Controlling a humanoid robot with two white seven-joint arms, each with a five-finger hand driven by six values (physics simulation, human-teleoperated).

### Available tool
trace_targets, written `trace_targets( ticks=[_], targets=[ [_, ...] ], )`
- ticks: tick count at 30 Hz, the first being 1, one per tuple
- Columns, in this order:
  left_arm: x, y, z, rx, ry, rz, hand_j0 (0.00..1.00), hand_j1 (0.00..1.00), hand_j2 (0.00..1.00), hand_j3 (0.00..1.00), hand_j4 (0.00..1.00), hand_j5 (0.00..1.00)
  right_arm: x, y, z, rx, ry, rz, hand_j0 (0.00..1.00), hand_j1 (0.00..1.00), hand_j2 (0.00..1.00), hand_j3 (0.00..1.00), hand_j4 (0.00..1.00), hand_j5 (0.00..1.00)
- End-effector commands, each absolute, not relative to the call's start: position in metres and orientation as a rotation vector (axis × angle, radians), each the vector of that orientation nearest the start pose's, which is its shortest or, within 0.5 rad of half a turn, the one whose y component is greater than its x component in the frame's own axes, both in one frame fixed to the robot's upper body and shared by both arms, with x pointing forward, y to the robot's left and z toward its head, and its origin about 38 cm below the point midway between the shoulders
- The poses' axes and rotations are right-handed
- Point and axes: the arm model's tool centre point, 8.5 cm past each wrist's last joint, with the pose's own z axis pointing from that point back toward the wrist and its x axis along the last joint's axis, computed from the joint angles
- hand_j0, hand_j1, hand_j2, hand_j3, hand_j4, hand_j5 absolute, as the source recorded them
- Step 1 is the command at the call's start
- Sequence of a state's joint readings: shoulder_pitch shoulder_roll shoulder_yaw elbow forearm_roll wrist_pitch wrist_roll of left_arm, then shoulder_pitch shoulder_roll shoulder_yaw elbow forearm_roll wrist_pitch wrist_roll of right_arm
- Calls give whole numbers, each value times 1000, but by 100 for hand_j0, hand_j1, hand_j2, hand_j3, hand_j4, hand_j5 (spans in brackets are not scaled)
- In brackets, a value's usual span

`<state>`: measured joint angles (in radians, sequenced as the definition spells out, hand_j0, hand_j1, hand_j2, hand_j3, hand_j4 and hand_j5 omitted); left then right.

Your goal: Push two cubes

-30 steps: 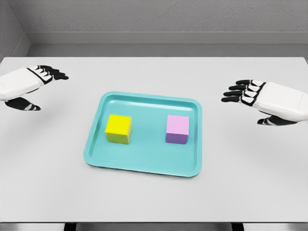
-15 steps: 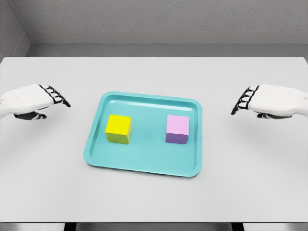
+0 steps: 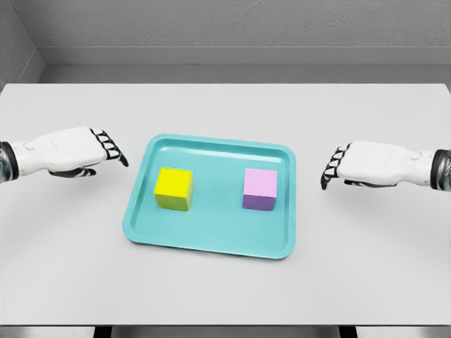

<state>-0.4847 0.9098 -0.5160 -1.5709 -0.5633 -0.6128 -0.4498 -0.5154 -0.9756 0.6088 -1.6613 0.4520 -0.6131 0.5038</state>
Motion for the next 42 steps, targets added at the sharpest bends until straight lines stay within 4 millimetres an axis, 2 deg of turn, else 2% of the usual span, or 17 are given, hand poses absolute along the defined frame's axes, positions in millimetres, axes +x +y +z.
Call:
trace_targets(
  ticks=[1, 6, 8, 12, 21, 29, 42],
  targets=[
    [397, 313, 205, 520, -1353, -2233, 72, 72, 72, 72, 72, 72, 382, -301, 209, 517, 1812, -3069, 57, 57, 57, 57, 57, 57],
    [396, 308, 199, 497, -1356, -2236, 72, 72, 72, 72, 72, 72, 384, -287, 204, 489, 1833, -3041, 57, 57, 57, 57, 57, 57],
    [395, 308, 197, 491, -1354, -2238, 72, 72, 72, 72, 72, 72, 384, -276, 196, 481, 1828, -3029, 57, 57, 57, 57, 57, 57],
    [393, 307, 192, 475, -1340, -2247, 72, 72, 72, 72, 72, 72, 382, -275, 190, 466, 1818, -3039, 57, 57, 57, 57, 57, 57],
    [392, 304, 190, 461, -1333, -2254, 72, 72, 72, 72, 72, 72, 380, -259, 177, 410, 1818, -3032, 57, 57, 57, 57, 57, 57],
    [389, 295, 187, 440, -1359, -2258, 72, 72, 72, 72, 72, 72, 384, -245, 166, 373, 1837, -3030, 57, 57, 57, 57, 57, 57],
    [388, 284, 184, 416, -1371, -2266, 73, 73, 73, 73, 73, 73, 390, -240, 175, 399, 1834, -3007, 57, 57, 57, 57, 57, 57]
  ],
)
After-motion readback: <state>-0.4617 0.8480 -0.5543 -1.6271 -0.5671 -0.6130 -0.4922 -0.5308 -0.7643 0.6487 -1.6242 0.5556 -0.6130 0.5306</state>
